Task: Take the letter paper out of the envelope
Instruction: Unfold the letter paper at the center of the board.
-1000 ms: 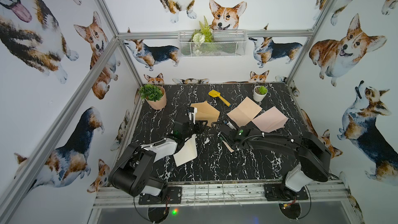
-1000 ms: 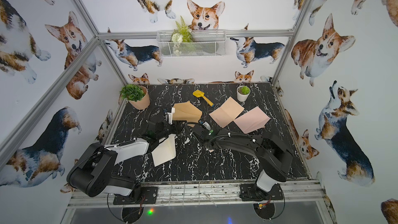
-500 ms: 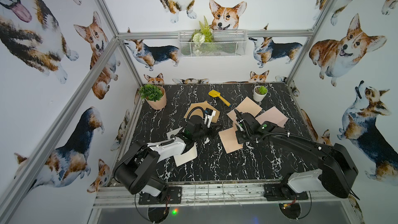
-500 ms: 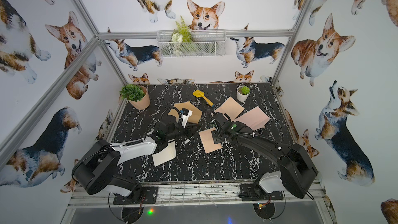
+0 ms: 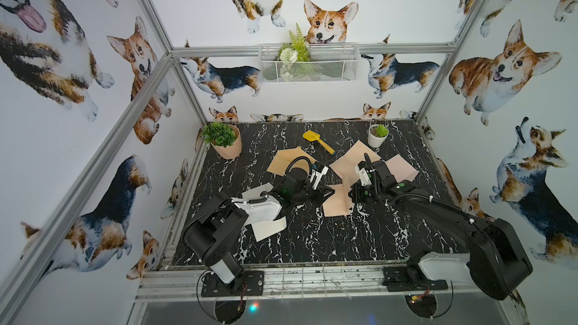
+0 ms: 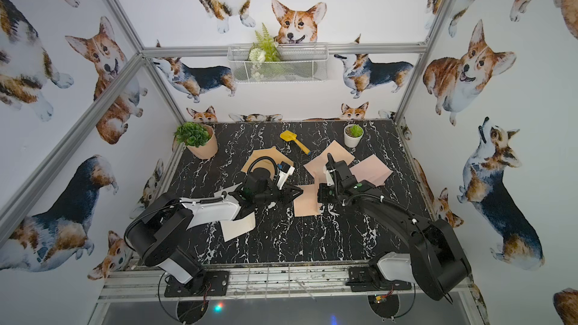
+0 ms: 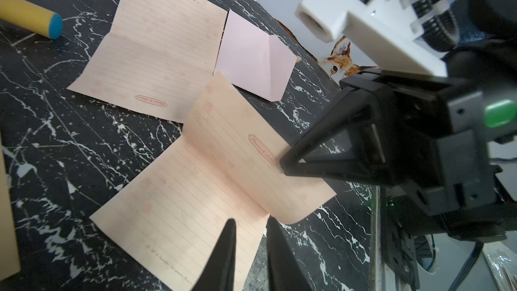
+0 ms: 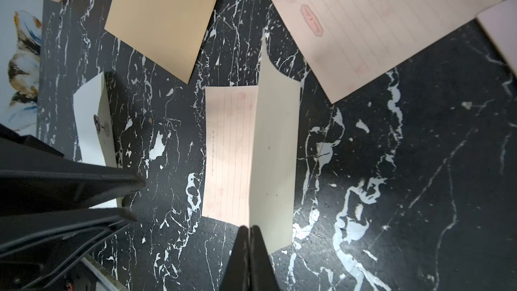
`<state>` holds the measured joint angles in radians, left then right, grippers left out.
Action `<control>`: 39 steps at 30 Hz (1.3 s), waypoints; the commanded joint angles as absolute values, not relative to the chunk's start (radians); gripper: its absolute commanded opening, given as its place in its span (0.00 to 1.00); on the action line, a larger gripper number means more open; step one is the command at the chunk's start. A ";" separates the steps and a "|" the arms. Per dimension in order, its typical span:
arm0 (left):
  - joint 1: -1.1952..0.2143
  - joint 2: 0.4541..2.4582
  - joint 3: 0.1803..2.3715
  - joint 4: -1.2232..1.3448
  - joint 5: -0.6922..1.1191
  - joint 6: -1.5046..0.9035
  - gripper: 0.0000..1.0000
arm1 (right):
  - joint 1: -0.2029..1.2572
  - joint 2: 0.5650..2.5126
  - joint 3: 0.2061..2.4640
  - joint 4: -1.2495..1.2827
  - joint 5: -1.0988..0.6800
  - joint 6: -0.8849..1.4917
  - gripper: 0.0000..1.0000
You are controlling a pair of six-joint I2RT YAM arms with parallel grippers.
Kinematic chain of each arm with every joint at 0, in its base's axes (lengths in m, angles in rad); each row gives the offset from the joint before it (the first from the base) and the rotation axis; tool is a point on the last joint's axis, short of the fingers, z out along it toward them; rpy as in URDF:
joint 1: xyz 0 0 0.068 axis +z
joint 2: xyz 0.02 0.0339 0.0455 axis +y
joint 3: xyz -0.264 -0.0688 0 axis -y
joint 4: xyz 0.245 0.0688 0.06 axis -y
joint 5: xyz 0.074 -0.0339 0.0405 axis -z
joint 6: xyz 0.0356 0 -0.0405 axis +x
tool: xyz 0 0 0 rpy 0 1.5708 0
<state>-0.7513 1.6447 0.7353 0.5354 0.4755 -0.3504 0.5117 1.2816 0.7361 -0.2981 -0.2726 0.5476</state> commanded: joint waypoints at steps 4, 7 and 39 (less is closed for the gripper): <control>-0.764 1.689 0.766 0.534 0.500 -0.336 0.22 | 0.462 1.288 0.693 -0.158 -0.395 0.615 0.00; -0.773 1.705 0.774 0.532 0.501 -0.339 0.21 | 0.441 1.295 0.665 -0.118 -0.429 0.629 0.00; -0.816 1.804 0.842 0.456 0.483 -0.353 0.16 | 0.255 1.296 0.531 -0.077 -0.548 0.603 0.00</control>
<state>-0.8131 1.7966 0.8349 0.4759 0.4881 -0.3622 0.2550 1.2884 0.5358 -0.0826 -0.5495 0.6224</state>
